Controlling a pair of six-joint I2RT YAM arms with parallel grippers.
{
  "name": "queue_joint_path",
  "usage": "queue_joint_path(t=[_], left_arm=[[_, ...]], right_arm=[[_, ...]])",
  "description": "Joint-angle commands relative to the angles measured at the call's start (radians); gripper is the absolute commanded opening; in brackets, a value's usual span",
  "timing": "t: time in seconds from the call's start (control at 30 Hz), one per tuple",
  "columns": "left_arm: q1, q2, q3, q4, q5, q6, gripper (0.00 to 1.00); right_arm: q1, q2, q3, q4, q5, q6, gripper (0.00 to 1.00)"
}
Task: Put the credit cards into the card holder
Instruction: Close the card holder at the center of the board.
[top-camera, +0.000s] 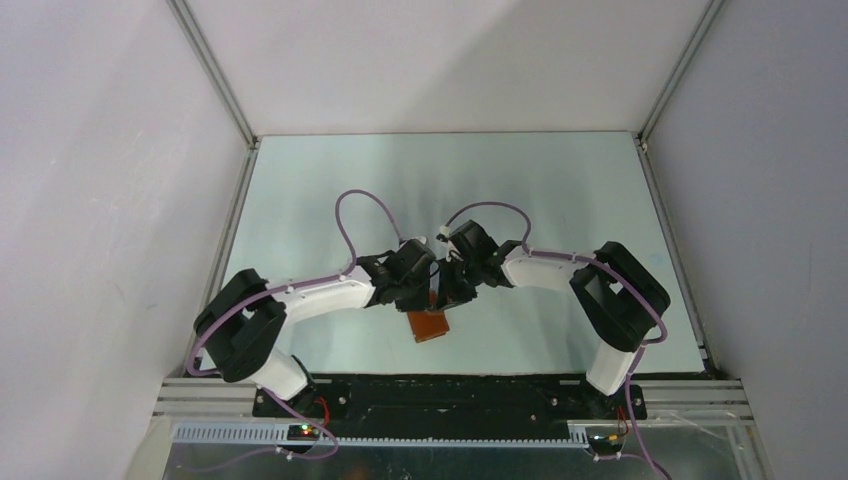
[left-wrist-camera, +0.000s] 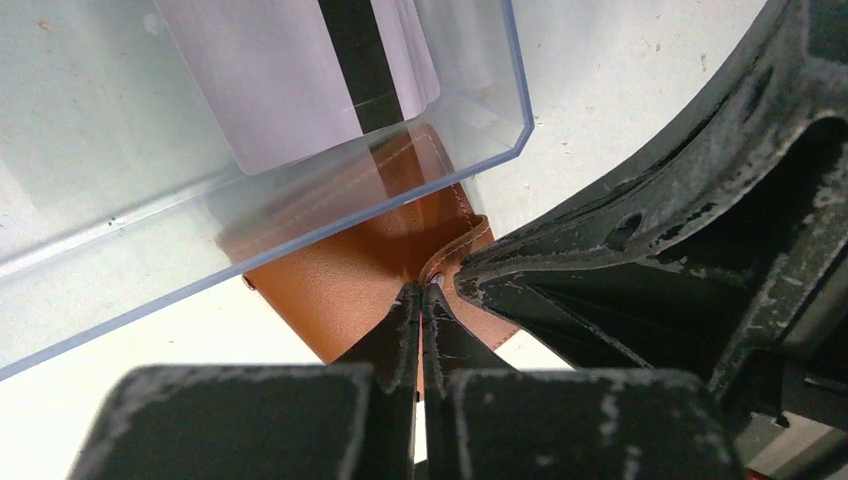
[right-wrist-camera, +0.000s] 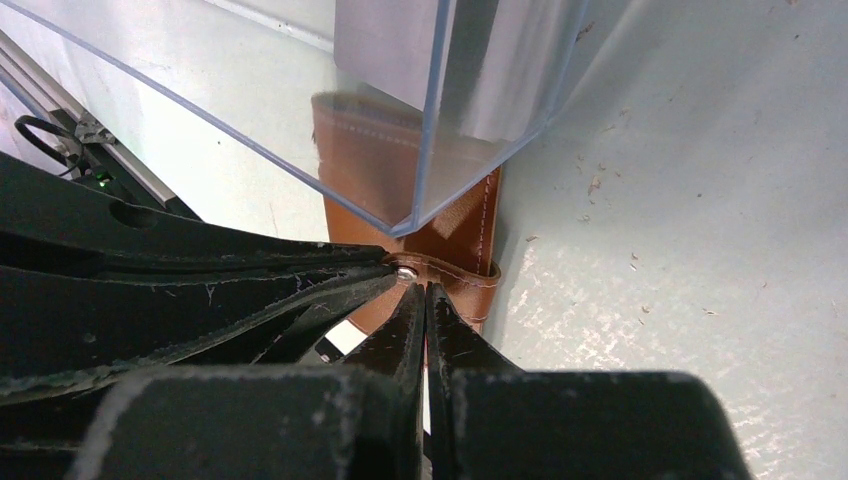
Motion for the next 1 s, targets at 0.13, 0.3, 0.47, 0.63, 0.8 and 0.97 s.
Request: queue_joint_path(t=[0.13, 0.3, 0.47, 0.63, 0.8, 0.97], left_arm=[[-0.005, -0.025, -0.013, -0.014, -0.020, -0.014, 0.00], [-0.006, -0.001, 0.002, -0.014, -0.007, -0.012, 0.00], [-0.010, 0.019, 0.011, -0.013, 0.000, -0.011, 0.00], [-0.014, 0.023, 0.010, -0.013, -0.001, -0.018, 0.00], [-0.015, 0.034, 0.004, -0.014, 0.001, -0.042, 0.00], [-0.017, 0.081, 0.011, -0.013, 0.022, -0.064, 0.00]], right_arm=[[0.010, 0.016, 0.034, 0.014, -0.002, 0.006, 0.00], [0.014, 0.039, 0.048, 0.000, -0.010, 0.003, 0.00], [0.014, 0.045, 0.050, -0.003, -0.010, 0.003, 0.00], [0.016, 0.052, 0.050, -0.008, -0.008, 0.003, 0.00], [0.021, 0.062, 0.050, -0.017, 0.001, -0.001, 0.00], [0.027, 0.078, 0.051, -0.033, 0.024, -0.011, 0.00]])
